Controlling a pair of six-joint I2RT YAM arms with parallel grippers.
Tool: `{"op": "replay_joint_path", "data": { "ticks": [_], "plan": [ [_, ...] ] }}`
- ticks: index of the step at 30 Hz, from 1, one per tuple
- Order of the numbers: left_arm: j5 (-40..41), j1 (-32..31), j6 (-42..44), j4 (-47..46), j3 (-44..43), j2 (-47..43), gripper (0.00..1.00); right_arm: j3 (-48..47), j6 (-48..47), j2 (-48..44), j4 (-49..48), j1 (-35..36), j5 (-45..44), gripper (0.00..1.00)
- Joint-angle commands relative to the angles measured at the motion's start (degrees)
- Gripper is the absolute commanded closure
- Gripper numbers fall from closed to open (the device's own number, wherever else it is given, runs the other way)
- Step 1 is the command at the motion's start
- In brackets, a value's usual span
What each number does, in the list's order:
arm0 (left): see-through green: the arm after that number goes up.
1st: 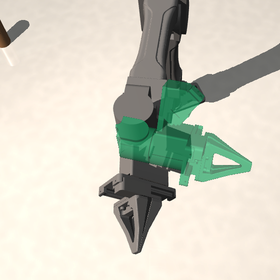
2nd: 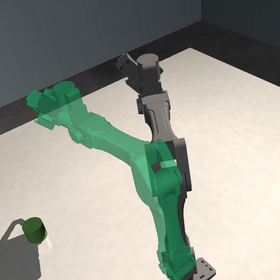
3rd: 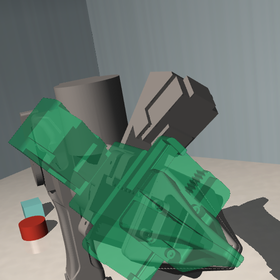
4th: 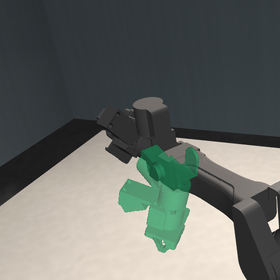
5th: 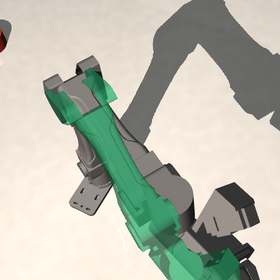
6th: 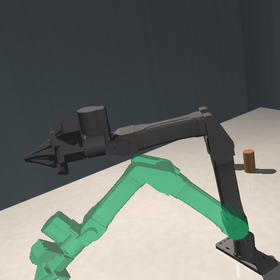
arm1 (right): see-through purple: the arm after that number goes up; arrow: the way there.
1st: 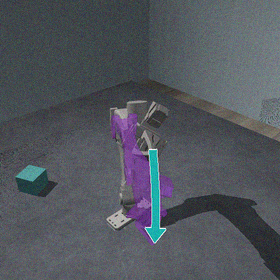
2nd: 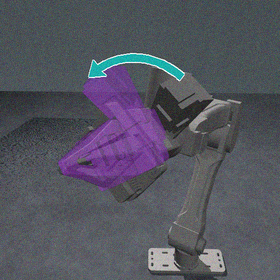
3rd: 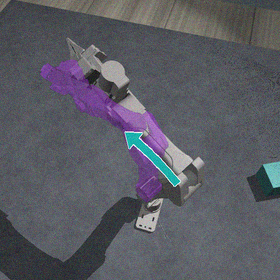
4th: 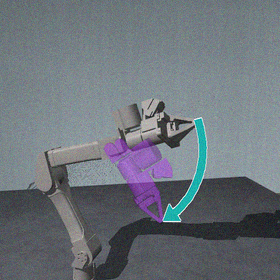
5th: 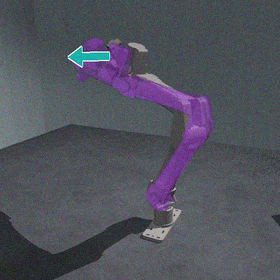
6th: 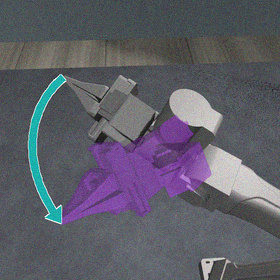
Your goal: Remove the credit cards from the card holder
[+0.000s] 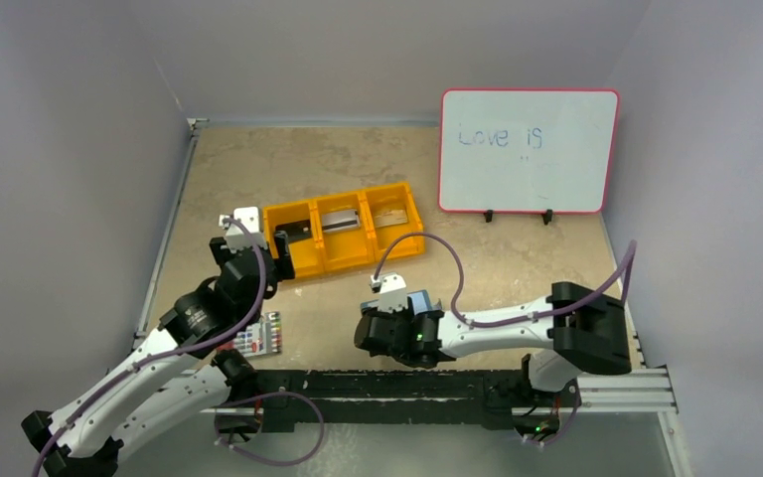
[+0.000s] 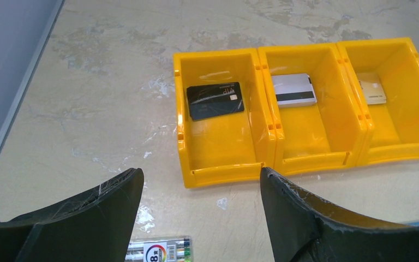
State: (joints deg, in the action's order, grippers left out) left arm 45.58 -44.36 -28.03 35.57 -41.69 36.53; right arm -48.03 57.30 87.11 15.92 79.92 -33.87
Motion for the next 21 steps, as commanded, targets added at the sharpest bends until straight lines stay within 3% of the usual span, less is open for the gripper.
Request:
{"op": "replay_joint_path", "data": {
  "ticks": [1, 6, 13, 17, 21],
  "plan": [
    [2.53, 0.06, -1.17, -0.49, -2.68, 0.44, 0.22, -4.44, 4.72, 3.12, 5.66, 0.49, -4.98, 0.41],
    [2.58, 0.08, -1.31, -0.36, -2.81, 1.22, 0.22, -4.71, 6.91, 3.80, 8.68, 0.45, -6.33, 0.41],
    [2.49, 0.06, -1.41, -0.33, -3.04, 2.15, 0.22, -2.76, 0.34, 2.10, 1.27, 0.41, -4.29, 0.32],
    [2.49, 0.07, -1.41, -0.24, -3.12, 2.65, 0.23, -1.41, -0.75, 2.45, -3.04, 0.37, -1.87, 0.34],
    [2.49, 0.11, -1.49, -0.15, -3.21, 2.74, 0.23, -1.51, 1.76, 3.53, -0.45, 0.32, -2.73, 0.37]
  ]
}}
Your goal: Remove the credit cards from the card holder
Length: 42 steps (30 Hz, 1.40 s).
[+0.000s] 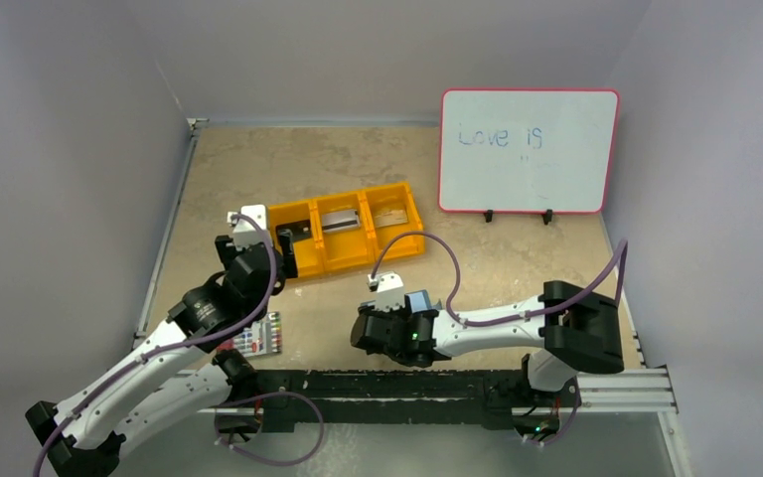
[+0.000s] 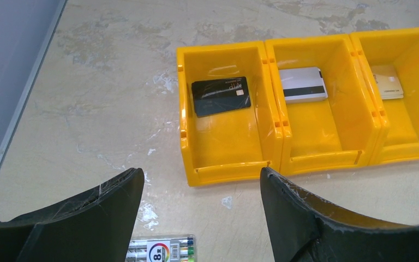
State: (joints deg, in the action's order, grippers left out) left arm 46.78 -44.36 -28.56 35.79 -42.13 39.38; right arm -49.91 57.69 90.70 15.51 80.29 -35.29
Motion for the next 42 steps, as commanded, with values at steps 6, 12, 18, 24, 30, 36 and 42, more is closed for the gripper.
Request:
{"op": "replay_joint_path", "data": {
  "ticks": [6, 12, 18, 24, 30, 36, 42],
  "plan": [
    [1.29, 0.06, -0.93, -0.42, -2.84, 0.47, 0.23, 1.89, -0.31, -0.31, -3.20, -0.81, 0.51, 0.42],
    [1.29, 0.20, -1.04, -0.18, -3.10, 1.39, 0.23, 2.23, -1.57, 0.61, -4.33, -1.84, 1.27, 0.51],
    [1.22, 0.69, -1.05, -0.24, -3.21, 1.95, 0.23, 2.36, -3.28, 0.15, -5.08, -2.87, 1.30, 0.56],
    [0.98, 0.76, -0.98, -0.19, -3.20, 1.92, 0.23, 1.78, -3.25, 0.97, -3.76, -3.39, 1.17, 0.50],
    [0.69, 0.76, -0.88, -0.28, -3.28, 2.41, 0.23, 3.24, -2.81, 2.92, -5.39, -3.71, 2.70, 0.50],
    [0.48, 0.82, -0.88, -0.26, -3.32, 2.87, 0.23, 2.63, -1.35, 5.52, -2.91, -3.83, 2.46, 0.57],
    [0.36, 0.84, -0.84, -0.28, -3.37, 3.30, 0.23, 1.03, -1.18, 7.10, -0.45, -3.84, 1.02, 0.66]
  ]
}}
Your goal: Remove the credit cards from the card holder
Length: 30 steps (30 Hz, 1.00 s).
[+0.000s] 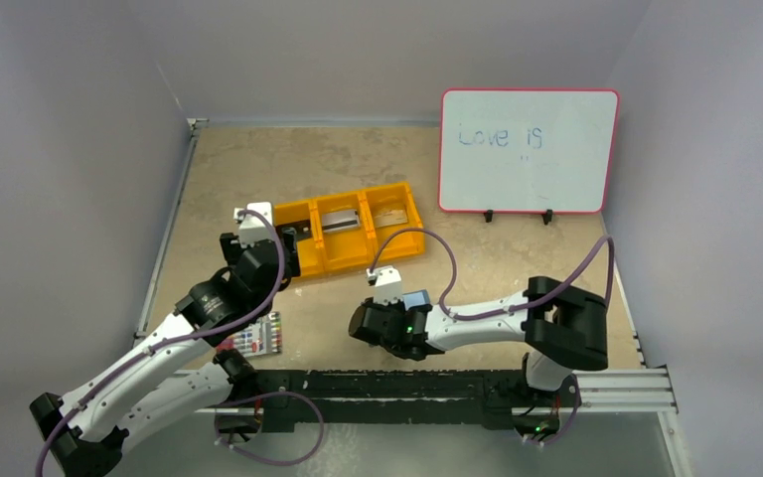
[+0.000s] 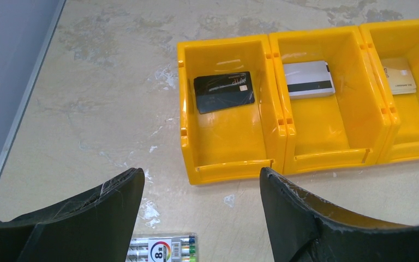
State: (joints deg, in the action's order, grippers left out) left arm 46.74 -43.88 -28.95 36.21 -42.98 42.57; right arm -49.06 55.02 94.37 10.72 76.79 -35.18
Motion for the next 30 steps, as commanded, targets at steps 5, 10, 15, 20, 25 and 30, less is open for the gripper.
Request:
{"op": "replay_joint_path", "data": {
  "ticks": [5, 10, 15, 20, 25, 30],
  "plan": [
    [0.18, 0.37, -0.47, -0.63, -2.63, 0.35, 0.23, -0.78, 1.89, 3.57, 5.23, -0.38, 0.66, 0.59],
    [0.01, 0.41, -0.42, -0.56, -2.71, 0.38, 0.23, 1.63, -0.08, 1.44, 0.37, -0.33, 2.32, 0.43],
    [-0.09, 0.39, -0.38, -0.61, -2.72, 0.48, 0.23, 1.59, 1.09, 2.36, 4.37, -0.38, 1.04, 0.44],
    [-0.16, 0.46, -0.34, -0.61, -2.72, 0.75, 0.23, 1.37, 0.86, 3.23, 4.62, -0.27, 0.64, 0.54],
    [-0.27, 0.45, -0.34, -0.54, -2.76, 1.02, 0.23, 1.07, 1.53, 3.97, 5.04, -0.30, 0.81, 0.61],
    [-0.49, 0.43, -0.33, -0.57, -2.74, 1.35, 0.23, 1.56, 1.95, 3.32, 4.84, -0.30, 0.57, 0.73]
  ]
}}
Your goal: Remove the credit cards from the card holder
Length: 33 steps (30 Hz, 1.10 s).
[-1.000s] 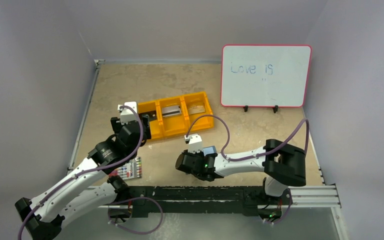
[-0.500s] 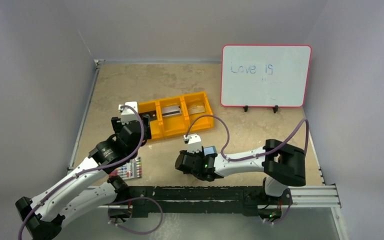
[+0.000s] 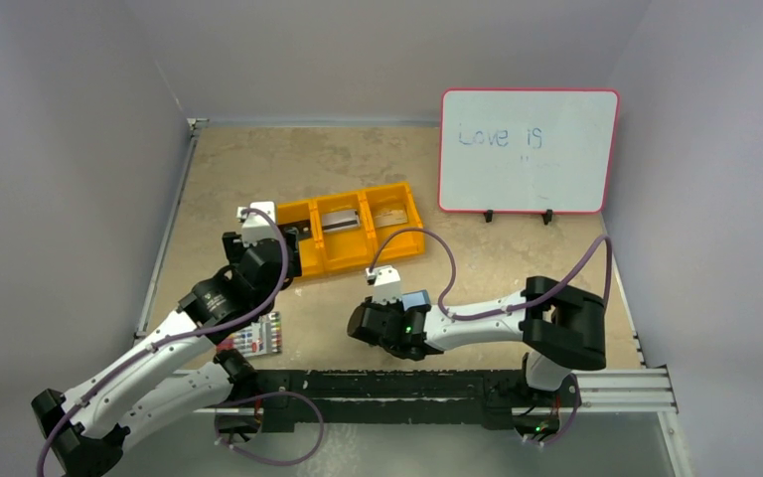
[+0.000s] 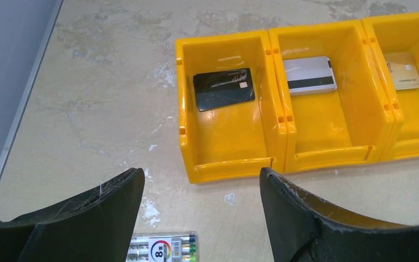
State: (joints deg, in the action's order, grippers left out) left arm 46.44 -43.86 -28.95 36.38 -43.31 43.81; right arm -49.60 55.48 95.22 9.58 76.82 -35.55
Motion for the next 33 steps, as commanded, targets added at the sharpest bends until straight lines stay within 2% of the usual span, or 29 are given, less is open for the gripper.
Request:
{"op": "replay_joint_path", "data": {
  "ticks": [1, 3, 11, 13, 14, 15, 22, 33],
  "plan": [
    [-0.20, 0.37, -0.40, -0.75, -2.47, 0.16, 0.23, 2.23, 1.85, 2.31, 6.20, -0.30, 0.69, 0.73],
    [-0.34, 0.39, -0.41, -0.78, -2.55, 0.32, 0.23, 2.16, 2.56, 1.96, 6.74, -0.40, 0.20, 0.79],
    [-0.64, 0.46, -0.31, -0.75, -2.65, 0.66, 0.23, 2.50, 4.52, -2.36, 7.70, -0.44, -1.64, 0.81],
    [-0.65, 0.52, -0.27, -0.72, -2.63, 0.72, 0.23, 3.32, 3.96, -3.50, 6.61, -0.72, -1.74, 0.89],
    [-0.64, 0.48, -0.31, -0.75, -2.63, 0.70, 0.23, 3.47, 4.01, -3.83, 6.54, -0.95, -1.72, 0.98],
    [-0.69, 0.50, -0.28, -0.75, -2.63, 0.79, 0.23, 3.46, 4.01, -3.89, 6.55, -1.11, -1.69, 1.00],
    [-0.97, 0.57, -0.31, -0.74, -2.71, 1.26, 0.23, 2.59, 8.32, -4.37, 11.69, -2.13, -4.13, 1.00],
    [-1.61, 0.63, -0.22, -0.81, -2.78, 1.89, 0.23, 11.01, 7.92, -20.23, 5.17, -9.96, -1.01, 1.00]
  ]
}}
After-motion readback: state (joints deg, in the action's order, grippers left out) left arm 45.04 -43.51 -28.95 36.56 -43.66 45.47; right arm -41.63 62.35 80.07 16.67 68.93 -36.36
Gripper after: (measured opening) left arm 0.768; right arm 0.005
